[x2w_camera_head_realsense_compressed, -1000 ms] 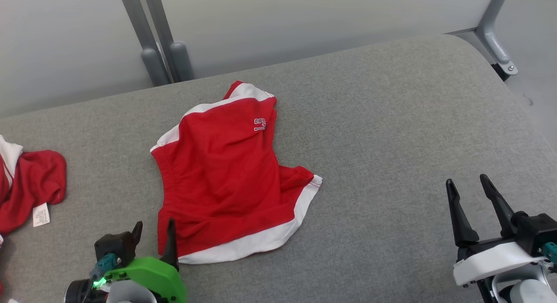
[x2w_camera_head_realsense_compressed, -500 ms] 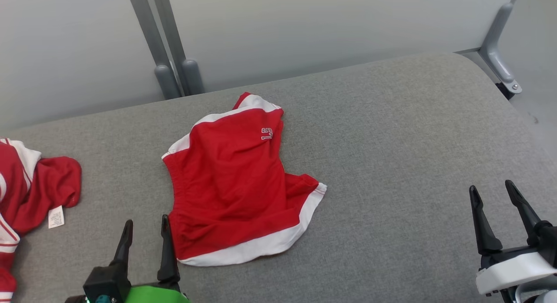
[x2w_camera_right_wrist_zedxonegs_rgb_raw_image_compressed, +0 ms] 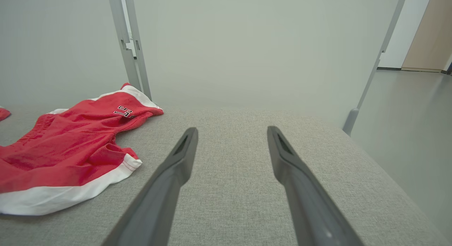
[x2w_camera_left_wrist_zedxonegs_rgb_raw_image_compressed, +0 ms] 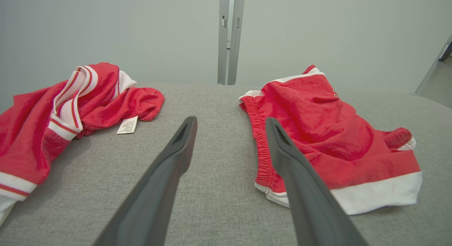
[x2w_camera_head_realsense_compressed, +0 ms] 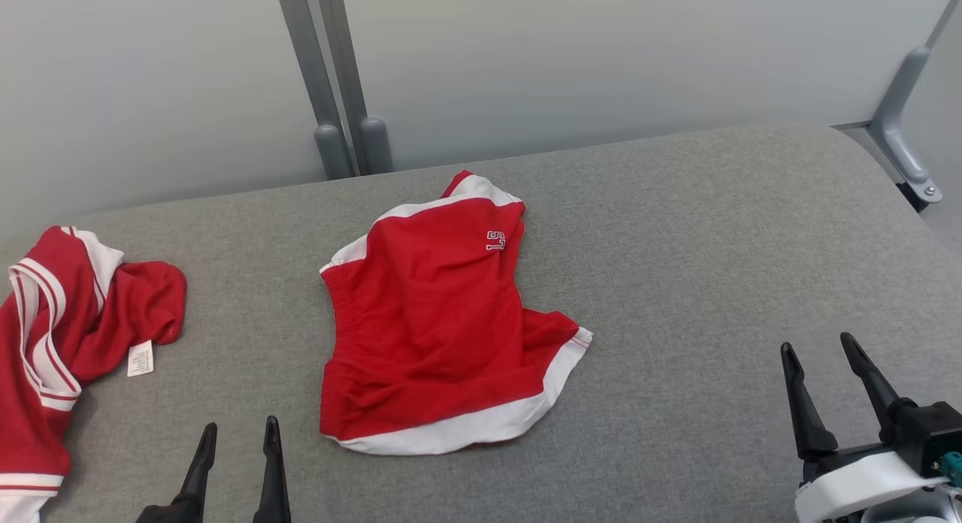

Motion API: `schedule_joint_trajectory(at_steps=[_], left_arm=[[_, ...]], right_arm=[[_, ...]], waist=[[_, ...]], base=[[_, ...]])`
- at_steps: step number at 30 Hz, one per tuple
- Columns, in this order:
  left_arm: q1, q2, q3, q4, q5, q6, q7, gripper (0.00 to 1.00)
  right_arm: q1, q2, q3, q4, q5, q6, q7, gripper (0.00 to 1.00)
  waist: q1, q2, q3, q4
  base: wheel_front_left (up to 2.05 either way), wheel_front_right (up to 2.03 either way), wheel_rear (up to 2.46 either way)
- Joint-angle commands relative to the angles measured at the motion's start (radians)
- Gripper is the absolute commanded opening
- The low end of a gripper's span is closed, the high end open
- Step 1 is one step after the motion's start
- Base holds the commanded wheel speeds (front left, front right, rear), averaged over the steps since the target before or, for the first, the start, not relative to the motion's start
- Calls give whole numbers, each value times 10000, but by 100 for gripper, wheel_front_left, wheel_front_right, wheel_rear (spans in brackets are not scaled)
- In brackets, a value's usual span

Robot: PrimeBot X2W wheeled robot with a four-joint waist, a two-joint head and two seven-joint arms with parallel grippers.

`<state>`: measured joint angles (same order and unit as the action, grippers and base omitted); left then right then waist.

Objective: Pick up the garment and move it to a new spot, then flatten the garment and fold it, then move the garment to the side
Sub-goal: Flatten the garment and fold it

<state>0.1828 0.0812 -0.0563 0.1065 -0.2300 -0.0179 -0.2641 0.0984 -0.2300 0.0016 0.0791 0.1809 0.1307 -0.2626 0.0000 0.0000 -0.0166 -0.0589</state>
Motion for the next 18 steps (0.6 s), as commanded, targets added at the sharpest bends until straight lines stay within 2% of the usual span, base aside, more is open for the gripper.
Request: schedule_joint_trajectory(at_steps=[1, 8, 18], left_arm=[[118, -50, 130, 47, 172, -112, -3, 100], [32, -247, 584, 81, 470, -509, -3, 100], [-114, -303, 708, 155, 426, -655, -4, 100]], right_arm=[[14, 37, 3, 55, -50, 1, -33, 100], [-129, 113, 179, 183, 25, 1, -33, 100], [-234, 2, 265, 220, 117, 1, -33, 100]], waist=[[0, 0, -28, 81], [0, 0, 14, 227], [0, 0, 97, 250]], base=[[0, 0, 0], [0, 0, 0], [0, 0, 0]])
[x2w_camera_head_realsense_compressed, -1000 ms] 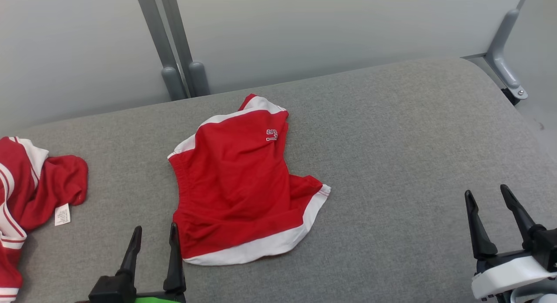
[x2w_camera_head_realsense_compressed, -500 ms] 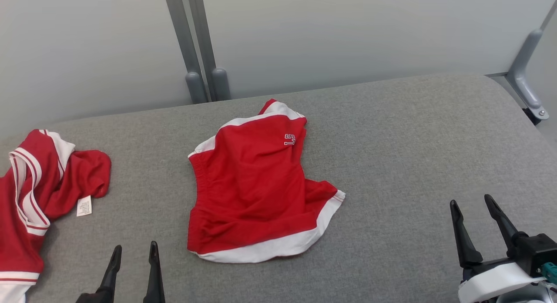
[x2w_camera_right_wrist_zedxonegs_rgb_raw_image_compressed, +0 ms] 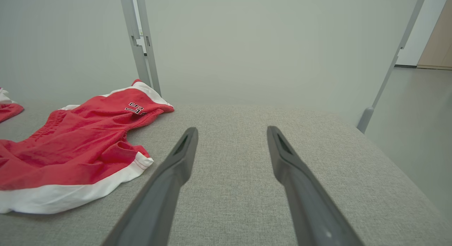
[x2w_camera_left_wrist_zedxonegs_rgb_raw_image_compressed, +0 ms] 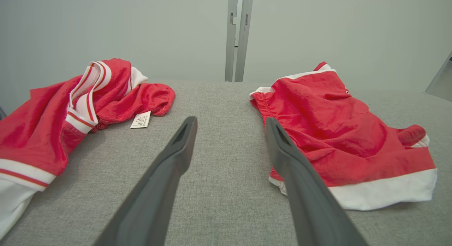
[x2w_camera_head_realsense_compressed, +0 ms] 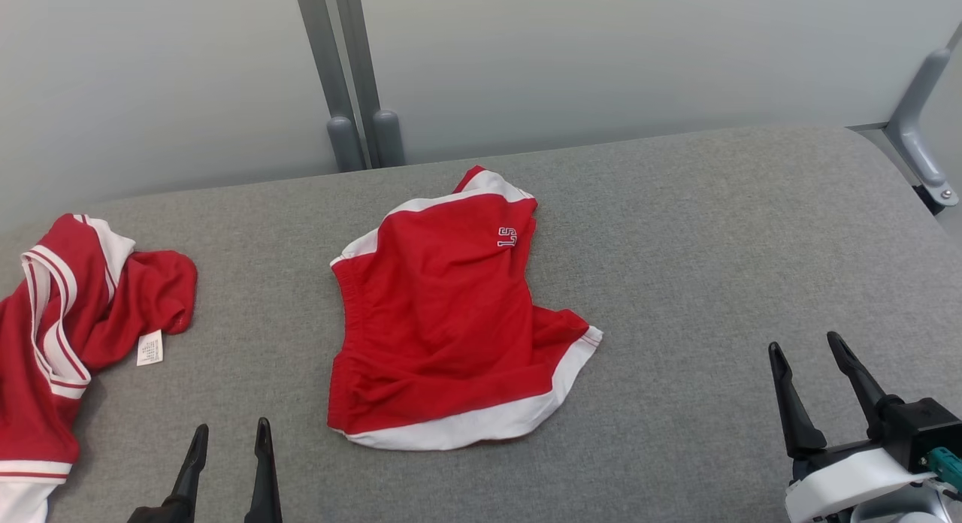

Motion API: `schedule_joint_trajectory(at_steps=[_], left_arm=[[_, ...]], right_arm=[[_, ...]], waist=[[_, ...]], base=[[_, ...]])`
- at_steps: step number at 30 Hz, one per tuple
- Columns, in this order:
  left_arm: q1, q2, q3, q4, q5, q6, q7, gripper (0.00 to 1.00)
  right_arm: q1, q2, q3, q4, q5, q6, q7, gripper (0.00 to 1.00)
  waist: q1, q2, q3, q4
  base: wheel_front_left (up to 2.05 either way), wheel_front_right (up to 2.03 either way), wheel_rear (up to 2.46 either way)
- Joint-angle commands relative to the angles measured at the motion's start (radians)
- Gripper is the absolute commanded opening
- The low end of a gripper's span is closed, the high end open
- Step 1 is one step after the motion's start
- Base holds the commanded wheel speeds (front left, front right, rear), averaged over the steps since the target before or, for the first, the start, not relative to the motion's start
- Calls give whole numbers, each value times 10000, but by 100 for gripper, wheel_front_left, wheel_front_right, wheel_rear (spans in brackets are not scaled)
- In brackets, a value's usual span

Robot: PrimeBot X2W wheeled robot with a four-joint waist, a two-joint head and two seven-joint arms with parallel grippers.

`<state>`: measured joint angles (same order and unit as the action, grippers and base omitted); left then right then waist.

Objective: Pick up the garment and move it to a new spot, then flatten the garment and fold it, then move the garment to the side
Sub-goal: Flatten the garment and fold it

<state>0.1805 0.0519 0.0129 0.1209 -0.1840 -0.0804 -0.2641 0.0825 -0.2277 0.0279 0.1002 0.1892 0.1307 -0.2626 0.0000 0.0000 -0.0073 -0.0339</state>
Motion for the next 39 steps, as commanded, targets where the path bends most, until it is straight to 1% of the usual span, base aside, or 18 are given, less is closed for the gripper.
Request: schedule_joint_trajectory(at_steps=[1, 4, 6, 8, 11, 12, 14, 18, 22, 25, 27, 32, 39], left_arm=[[-92, -10, 6, 18, -61, -21, -4, 100], [-80, -11, -20, 17, -81, 22, -4, 100], [-54, -12, -40, 97, 12, 50, -4, 100], [-52, -11, -153, 379, 42, 23, -2, 100], [-411, 80, -405, 843, 269, -85, 103, 100], [-544, 148, -496, 1006, 312, -116, 349, 100], [-904, 365, -653, 1222, 462, -129, 1127, 100], [-1552, 521, -1026, 1205, 366, -249, 2621, 100], [-2042, 712, -1489, 1240, 174, -370, 4050, 100], [-2346, 872, -1735, 1112, 92, -412, 4645, 100], [-2476, 889, -1903, 985, -58, -436, 4883, 100], [-2802, 1100, -2368, 938, -248, -485, 5251, 100], [-3239, 1206, -2781, 1114, -453, -488, 5320, 100]], right_arm=[[-72, -34, 0, 4, 42, 1, -33, 100], [-81, -47, -13, -36, 48, 1, -33, 100], [-164, -124, 164, -104, 11, 1, -33, 100], [-351, -283, 426, -171, 50, 1, -33, 100], [-847, -712, 1147, 28, 211, 1, -33, 100], [-992, -864, 1419, 285, 281, 1, 36, 100], [-1692, -1233, 2266, 679, 518, 1, 580, 100], [-3071, -1811, 3966, 1457, 1101, -4, 2229, 100], [-4390, -2004, 5286, 2170, 1713, -2, 3488, 100], [-5137, -2089, 6260, 2520, 2243, -2, 3931, 100], [-5542, -2130, 6700, 2756, 2528, -2, 4044, 100], [-6230, -2138, 7234, 3313, 2992, -2, 4056, 100], [-6803, -2282, 7810, 3836, 3410, -2, 4218, 100]], waist=[[0, 0, 5, 3], [0, 0, 23, 15], [0, 0, 58, 28], [0, 0, 131, 42], [0, 0, 426, 114], [0, 0, 544, 152], [0, 0, 839, 225], [0, 0, 1404, 428], [0, 0, 1878, 692], [0, 0, 2082, 882], [0, 0, 2186, 989], [0, 0, 2345, 1125], [0, 0, 2574, 1068]], base=[[0, 0, 0], [0, 0, 0], [0, 0, 0], [0, 0, 0], [0, 0, 0], [0, 0, 0], [0, 0, 0], [0, 0, 0], [0, 0, 0], [0, 0, 0], [0, 0, 0], [0, 0, 0], [0, 0, 0]])
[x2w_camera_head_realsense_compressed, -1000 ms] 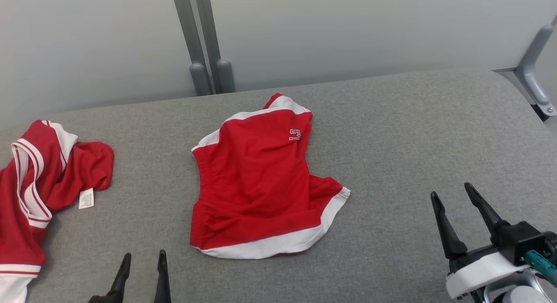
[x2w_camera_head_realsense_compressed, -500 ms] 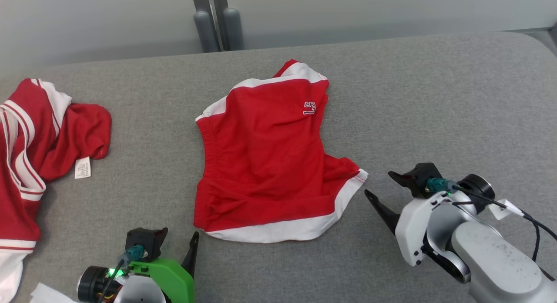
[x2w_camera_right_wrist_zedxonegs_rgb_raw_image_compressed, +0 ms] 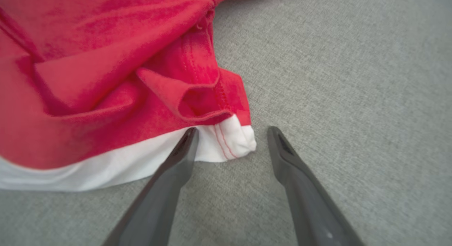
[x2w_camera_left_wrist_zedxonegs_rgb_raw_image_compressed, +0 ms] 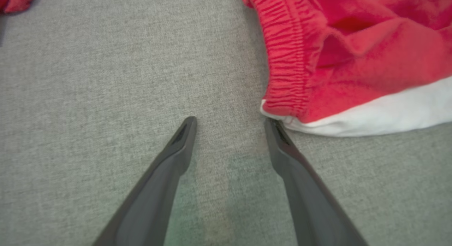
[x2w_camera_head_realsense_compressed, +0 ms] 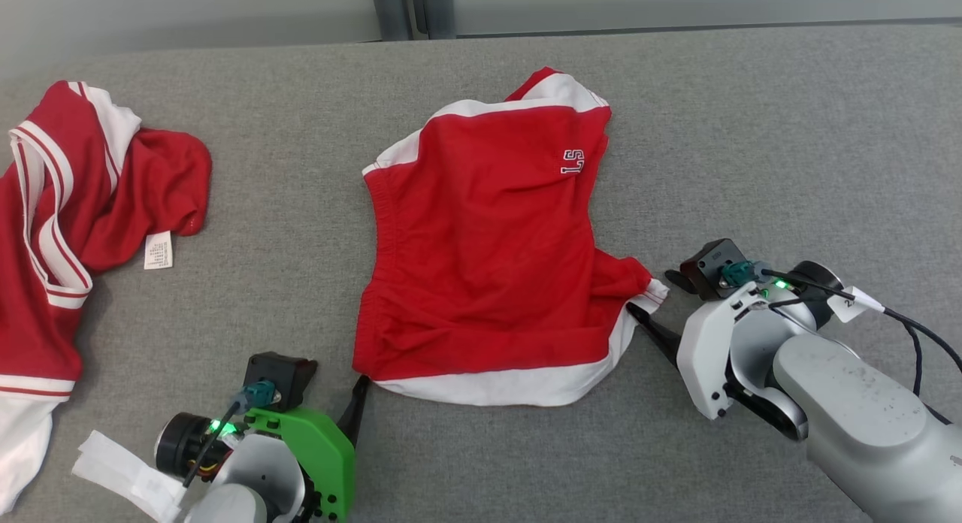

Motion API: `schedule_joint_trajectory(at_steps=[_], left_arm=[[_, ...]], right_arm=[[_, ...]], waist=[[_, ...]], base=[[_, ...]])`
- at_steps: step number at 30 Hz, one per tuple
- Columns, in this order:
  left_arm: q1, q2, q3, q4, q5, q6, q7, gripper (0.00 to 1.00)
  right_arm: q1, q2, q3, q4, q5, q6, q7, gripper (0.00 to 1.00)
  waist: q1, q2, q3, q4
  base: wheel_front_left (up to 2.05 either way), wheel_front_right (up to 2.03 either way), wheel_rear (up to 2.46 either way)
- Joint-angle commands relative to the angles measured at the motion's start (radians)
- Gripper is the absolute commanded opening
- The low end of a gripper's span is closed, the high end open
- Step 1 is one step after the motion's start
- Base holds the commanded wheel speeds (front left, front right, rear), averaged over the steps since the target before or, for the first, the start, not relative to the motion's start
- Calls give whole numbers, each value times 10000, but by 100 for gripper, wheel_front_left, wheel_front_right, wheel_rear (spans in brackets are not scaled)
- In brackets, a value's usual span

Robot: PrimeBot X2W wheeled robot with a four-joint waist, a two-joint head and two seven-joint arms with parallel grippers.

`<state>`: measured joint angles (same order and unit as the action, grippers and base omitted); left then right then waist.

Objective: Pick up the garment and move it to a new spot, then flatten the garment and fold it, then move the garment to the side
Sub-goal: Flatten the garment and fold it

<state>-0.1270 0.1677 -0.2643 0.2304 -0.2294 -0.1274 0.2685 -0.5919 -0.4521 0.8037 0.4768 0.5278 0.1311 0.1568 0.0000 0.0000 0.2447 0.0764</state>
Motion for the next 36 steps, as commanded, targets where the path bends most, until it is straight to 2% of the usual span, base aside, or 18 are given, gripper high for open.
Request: schedule_joint_trajectory(at_steps=[1, 5, 10, 18, 24, 31, 32, 33, 35, 36], left_arm=[[-198, 25, -44, 47, -59, -19, -40, 100], [-294, 74, -372, 107, -279, -28, 34, 100], [-76, 477, -589, -188, -427, -33, 485, 100], [228, 1191, -732, -1715, -1018, -32, 1210, 100], [51, 1228, -1158, -2136, -1381, -33, 1602, 100], [-611, 1111, -1565, -1588, -1493, -27, 1264, 100], [-708, 1108, -1637, -1470, -1546, -27, 1239, 100], [-806, 1126, -1837, -1341, -1663, -27, 1256, 80], [-969, 1157, -2057, -1107, -1938, -27, 1167, 0], [-994, 1265, -2235, -1021, -1960, -27, 1197, 0]], right_arm=[[-108, -67, 132, 105, 78, -8, 44, 100], [-280, -209, 473, 230, 322, -9, 0, 100], [-373, -288, 734, 388, 531, -11, -151, 100], [-515, -259, 990, 563, 778, -11, -356, 100], [-789, -163, 1207, 593, 852, -11, -417, 100], [-1138, -120, 1617, 703, 1000, -11, -249, 100], [-1158, -101, 1703, 695, 1074, -11, -254, 39], [-1163, -65, 1840, 651, 1206, -11, -289, 0], [-1132, -54, 2063, 573, 1537, -8, -247, 0], [-1137, -68, 2105, 526, 1713, -8, -283, 0]], waist=[[0, 0, 79, -56], [0, 0, 135, -125], [0, 0, 80, -121], [0, 0, -40, -58], [0, 0, 239, -150], [0, 0, 697, -258], [0, 0, 732, -265], [0, 0, 761, -275], [0, 0, 775, -311], [0, 0, 750, -346]], base=[[0, 0, 0], [0, 0, 0], [0, 0, 0], [0, 0, 0], [0, 0, 0], [0, 0, 0], [0, 0, 0], [0, 0, 0], [0, 0, 0], [0, 0, 0]])
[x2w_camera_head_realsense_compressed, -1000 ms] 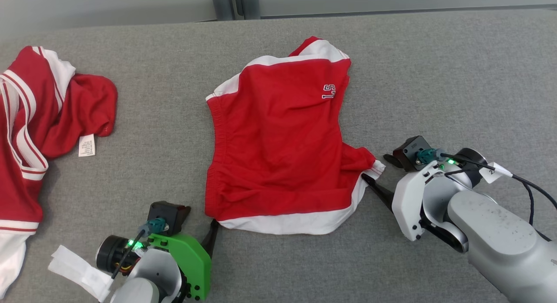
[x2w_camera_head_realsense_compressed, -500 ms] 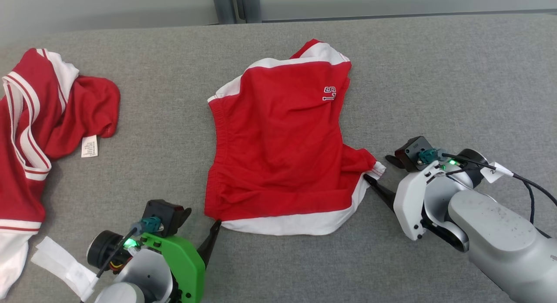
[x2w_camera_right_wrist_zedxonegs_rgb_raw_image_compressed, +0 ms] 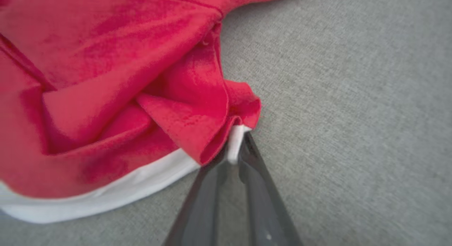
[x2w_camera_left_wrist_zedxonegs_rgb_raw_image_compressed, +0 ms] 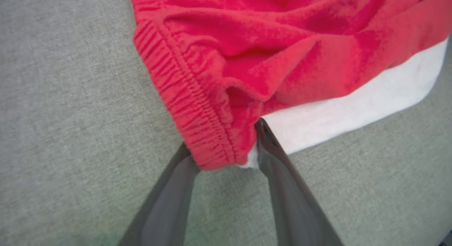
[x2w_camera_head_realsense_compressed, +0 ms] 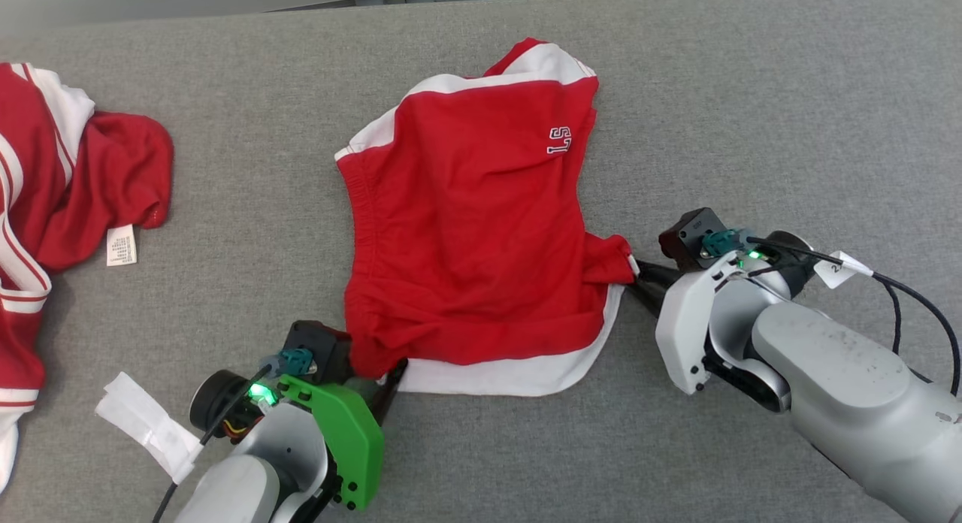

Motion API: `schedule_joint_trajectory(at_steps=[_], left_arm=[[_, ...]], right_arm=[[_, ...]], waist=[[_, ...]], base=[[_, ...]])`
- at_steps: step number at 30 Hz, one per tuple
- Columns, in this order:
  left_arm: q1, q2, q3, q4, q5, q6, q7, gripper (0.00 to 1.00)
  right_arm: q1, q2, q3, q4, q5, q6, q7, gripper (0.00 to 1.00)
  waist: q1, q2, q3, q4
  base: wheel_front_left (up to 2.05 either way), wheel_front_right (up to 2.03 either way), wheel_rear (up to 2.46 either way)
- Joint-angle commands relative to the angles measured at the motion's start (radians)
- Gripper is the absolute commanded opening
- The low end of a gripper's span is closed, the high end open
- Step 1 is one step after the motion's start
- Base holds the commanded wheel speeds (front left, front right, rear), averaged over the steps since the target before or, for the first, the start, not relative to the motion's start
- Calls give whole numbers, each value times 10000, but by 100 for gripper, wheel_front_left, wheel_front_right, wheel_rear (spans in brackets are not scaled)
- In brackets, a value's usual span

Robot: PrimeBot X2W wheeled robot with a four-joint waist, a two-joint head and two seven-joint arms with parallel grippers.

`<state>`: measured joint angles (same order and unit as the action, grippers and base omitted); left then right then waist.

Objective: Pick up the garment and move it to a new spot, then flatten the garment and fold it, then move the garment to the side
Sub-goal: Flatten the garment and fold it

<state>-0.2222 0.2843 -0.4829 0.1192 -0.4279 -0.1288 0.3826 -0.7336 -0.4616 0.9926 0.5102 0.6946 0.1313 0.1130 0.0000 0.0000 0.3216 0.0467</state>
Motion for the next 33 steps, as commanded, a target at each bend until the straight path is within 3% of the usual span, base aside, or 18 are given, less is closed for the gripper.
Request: schedule_joint_trajectory(at_steps=[1, 7, 11, 18, 24, 28, 33], left_arm=[[-29, 156, -134, 163, -155, -14, -3, 0], [405, 550, 293, -547, -676, 75, -353, 0], [855, 745, 702, -2185, -1204, 284, -139, 0], [973, 955, 904, -5519, -1534, 896, 898, 0], [221, 819, 1162, -7301, -1801, 1383, 1783, 0], [-1373, 807, 1508, -7534, -2331, 1419, 2642, 0], [-5123, 494, 1885, -5702, -2416, 1255, 3429, 0]], right_arm=[[281, -31, 270, 131, 243, -10, 116, 0], [389, -955, -149, -1221, 1672, -8, -168, 0], [731, -2192, -863, -2989, 2752, -8, -51, 0], [1344, -4273, -3059, -6233, 4333, -5, 485, 0], [1770, -5545, -5330, -7805, 5541, -5, 778, 0], [1320, -5919, -6654, -8006, 6122, -8, 1070, 0], [-733, -5155, -7213, -7030, 6051, -10, 1824, 0]], waist=[[0, 0, -87, -101], [0, 0, -601, -369], [0, 0, -973, -643], [0, 0, -1168, -1326], [0, 0, -667, -1714], [0, 0, 213, -1848], [0, 0, 1654, -1856]], base=[[0, 0, 0], [0, 0, 0], [0, 0, 0], [0, 0, 0], [0, 0, 0], [0, 0, 0], [0, 0, 0]])
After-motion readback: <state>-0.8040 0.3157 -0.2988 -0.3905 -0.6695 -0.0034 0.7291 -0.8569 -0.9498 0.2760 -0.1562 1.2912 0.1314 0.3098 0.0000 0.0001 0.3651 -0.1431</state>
